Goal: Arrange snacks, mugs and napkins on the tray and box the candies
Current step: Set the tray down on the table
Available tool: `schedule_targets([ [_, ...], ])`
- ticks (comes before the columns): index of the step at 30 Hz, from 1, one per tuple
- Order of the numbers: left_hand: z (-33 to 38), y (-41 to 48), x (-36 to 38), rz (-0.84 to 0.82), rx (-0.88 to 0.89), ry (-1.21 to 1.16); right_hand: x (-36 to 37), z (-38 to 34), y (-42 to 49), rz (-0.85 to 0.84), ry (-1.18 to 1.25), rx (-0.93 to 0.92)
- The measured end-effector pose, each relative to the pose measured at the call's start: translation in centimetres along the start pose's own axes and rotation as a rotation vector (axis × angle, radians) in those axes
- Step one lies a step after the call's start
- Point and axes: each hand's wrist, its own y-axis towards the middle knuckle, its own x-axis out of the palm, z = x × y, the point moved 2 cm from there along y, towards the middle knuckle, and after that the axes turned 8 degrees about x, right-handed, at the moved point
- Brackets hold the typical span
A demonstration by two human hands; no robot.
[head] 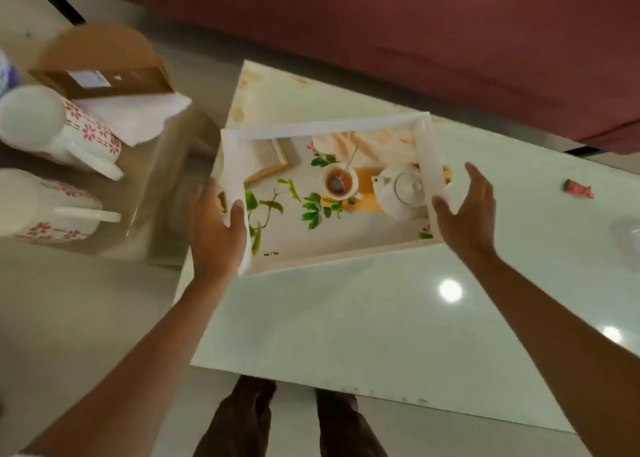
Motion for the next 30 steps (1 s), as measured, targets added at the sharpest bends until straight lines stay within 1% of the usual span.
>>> schedule_targets([
  [1,-0.5,0.4,0.3,0.014,-0.047,-0.050,0.0,0.2,1.2,0.030,0.004,0.026],
  [3,-0.7,0.9,0.5,-0.006,-0.168,-0.163,-0.3,0.0,2.9,0.008,0.006,0.111],
  [6,-0.8,1.6,0.5,0.021,-0.335,-0.323,-0.6,-0.6,4.2,-0.035,0.048,0.211],
  [9,-1.3,2.4,0.6,0.095,-0.402,-0.437,-0.5,-0.4,5.6,-0.046,0.117,0.278],
  [12,-1.5,2.7,0.8,0.148,-0.498,-0.548,0.0,-0.3,6.8,-0.141,0.172,0.357],
  [14,-1.7,2.9,0.9,0.158,-0.560,-0.628,0.5,-0.1,7.6,-0.168,0.212,0.378],
  [17,-1.6,3.3,0.7,0.169,-0.564,-0.640,0.9,0.8,7.9,-0.134,0.254,0.415],
  [21,-1.1,4.0,-0.1,0.124,-0.534,-0.586,0.2,2.6,5.4,-0.097,0.323,0.452],
  [27,0.0,4.9,-0.8,0.038,-0.433,-0.476,-0.5,5.7,-0.1,-0.106,0.449,0.536],
  [30,0.0,4.9,-0.7,0.007,-0.411,-0.446,0.0,6.8,-2.3,-0.122,0.493,0.568],
])
